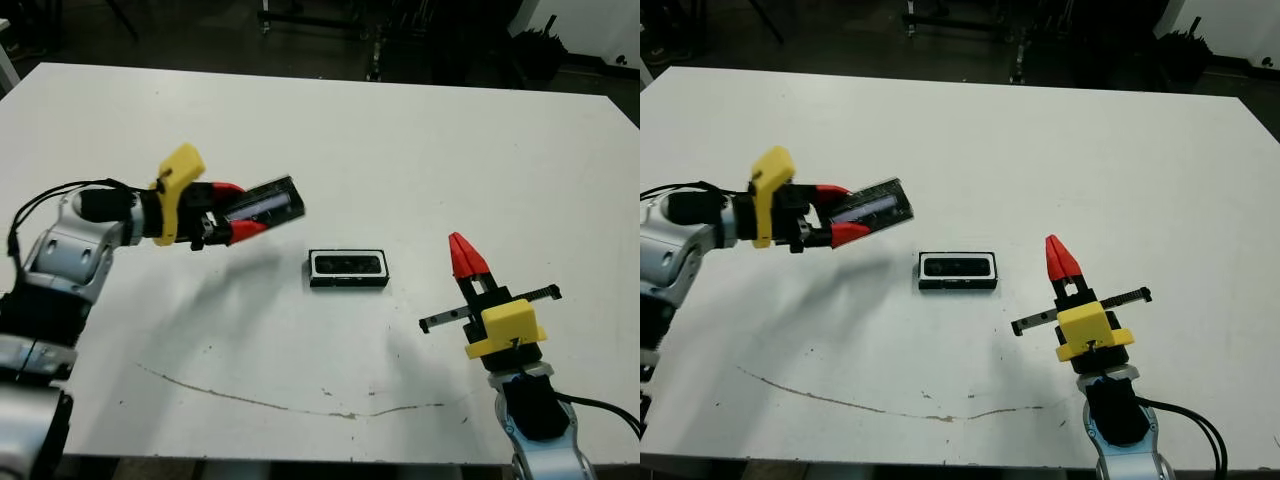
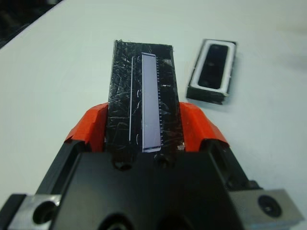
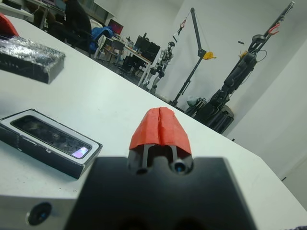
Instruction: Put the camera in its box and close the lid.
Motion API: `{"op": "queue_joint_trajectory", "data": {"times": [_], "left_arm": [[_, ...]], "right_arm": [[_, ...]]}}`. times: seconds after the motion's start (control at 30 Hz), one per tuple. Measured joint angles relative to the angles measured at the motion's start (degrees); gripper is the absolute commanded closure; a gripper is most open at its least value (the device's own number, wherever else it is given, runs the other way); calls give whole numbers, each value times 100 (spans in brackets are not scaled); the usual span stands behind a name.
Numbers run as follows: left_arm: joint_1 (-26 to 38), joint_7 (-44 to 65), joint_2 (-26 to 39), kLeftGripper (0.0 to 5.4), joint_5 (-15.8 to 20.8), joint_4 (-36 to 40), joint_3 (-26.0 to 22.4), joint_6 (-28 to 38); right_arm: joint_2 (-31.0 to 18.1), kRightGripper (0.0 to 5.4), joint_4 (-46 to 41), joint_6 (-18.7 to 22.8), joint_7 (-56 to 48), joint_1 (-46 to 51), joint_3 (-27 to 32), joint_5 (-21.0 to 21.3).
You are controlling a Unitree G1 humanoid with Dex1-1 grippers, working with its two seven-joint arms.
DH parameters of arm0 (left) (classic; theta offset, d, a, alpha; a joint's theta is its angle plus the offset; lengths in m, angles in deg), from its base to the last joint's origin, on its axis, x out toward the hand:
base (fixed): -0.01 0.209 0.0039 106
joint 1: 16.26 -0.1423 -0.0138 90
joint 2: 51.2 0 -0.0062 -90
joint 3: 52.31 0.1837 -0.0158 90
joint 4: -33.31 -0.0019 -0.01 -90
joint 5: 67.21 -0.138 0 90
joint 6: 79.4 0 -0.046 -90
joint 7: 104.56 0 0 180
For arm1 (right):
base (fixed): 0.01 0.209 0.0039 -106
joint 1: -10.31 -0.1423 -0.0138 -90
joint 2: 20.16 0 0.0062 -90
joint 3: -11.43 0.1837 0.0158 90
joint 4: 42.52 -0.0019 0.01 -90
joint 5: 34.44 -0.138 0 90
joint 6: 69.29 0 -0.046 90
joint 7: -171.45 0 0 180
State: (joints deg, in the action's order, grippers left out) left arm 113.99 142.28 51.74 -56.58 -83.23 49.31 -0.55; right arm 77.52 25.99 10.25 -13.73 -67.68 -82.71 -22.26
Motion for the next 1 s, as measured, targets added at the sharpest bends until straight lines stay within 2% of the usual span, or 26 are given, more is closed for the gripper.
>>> {"op": "queue_joint_trajectory", "data": {"times": [0.2, 0.33, 1.0], "left_arm": [[172, 296, -410, 225, -68, -611, 90, 284], [183, 357, -548, 225, -172, -757, 137, 368], [216, 559, -957, 225, -217, -1229, 124, 400]], "right_arm": [[-19, 540, -11, 1, -1, 6, 16, 0], [-19, 540, -13, 2, -1, 5, 20, 0], [-41, 540, -14, 9, 0, -69, 11, 75]]}}
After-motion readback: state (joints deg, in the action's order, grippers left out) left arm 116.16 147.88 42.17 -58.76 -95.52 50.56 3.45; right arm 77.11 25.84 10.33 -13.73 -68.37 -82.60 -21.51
